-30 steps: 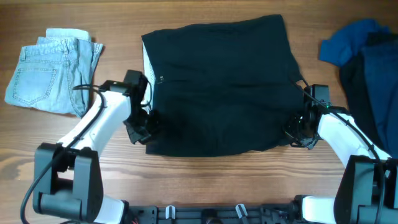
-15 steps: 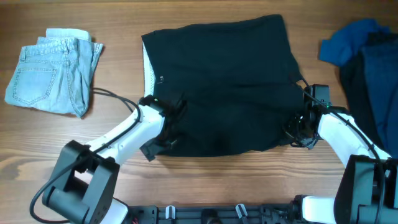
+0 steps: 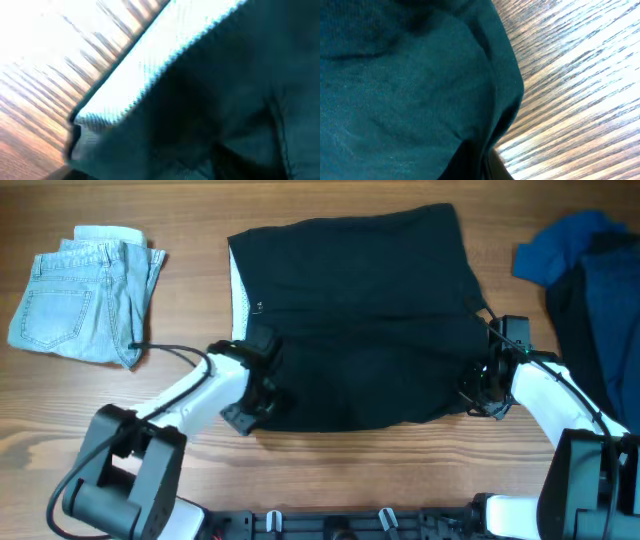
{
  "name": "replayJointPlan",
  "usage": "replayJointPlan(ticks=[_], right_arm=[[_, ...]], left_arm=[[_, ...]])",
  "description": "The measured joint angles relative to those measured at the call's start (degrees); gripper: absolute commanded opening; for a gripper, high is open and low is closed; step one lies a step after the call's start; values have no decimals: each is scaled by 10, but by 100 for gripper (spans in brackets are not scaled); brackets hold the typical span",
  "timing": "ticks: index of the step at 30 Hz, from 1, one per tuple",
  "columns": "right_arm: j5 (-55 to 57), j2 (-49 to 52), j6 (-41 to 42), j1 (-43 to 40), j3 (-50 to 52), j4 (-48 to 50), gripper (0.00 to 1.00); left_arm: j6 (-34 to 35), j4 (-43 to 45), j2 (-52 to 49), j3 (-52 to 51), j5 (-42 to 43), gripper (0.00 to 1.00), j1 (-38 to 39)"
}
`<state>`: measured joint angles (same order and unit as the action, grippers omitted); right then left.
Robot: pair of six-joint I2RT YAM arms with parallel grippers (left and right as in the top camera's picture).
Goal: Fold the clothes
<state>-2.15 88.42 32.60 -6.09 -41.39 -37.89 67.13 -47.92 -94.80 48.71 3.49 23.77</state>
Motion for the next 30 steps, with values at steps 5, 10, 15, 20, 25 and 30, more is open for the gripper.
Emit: replayJointPlan(ticks=[5,10,15,20,25,30], right_arm=[[-3,0,-6,0,0,0,4],[-7,5,-12,0,-12,-50,4],[-13,1,-28,0,-70,-140,4],[-15,-72,-34,0,-104,-212,4],[-19,-150,-45,0,-213,-319,4],[-20,-194,-49,0,-302,-398,4]], left_arm=[[-15,-10,0,-5,0,4,-11],[-91,-14,1,-5,0,4,-12],[-146,-56,34,-6,-2,4,-13],[-160,-122,158,4,-2,4,-13],[-161,-208,240,70,-2,4,-13],[-161,-294,264,152,1,4,-13]])
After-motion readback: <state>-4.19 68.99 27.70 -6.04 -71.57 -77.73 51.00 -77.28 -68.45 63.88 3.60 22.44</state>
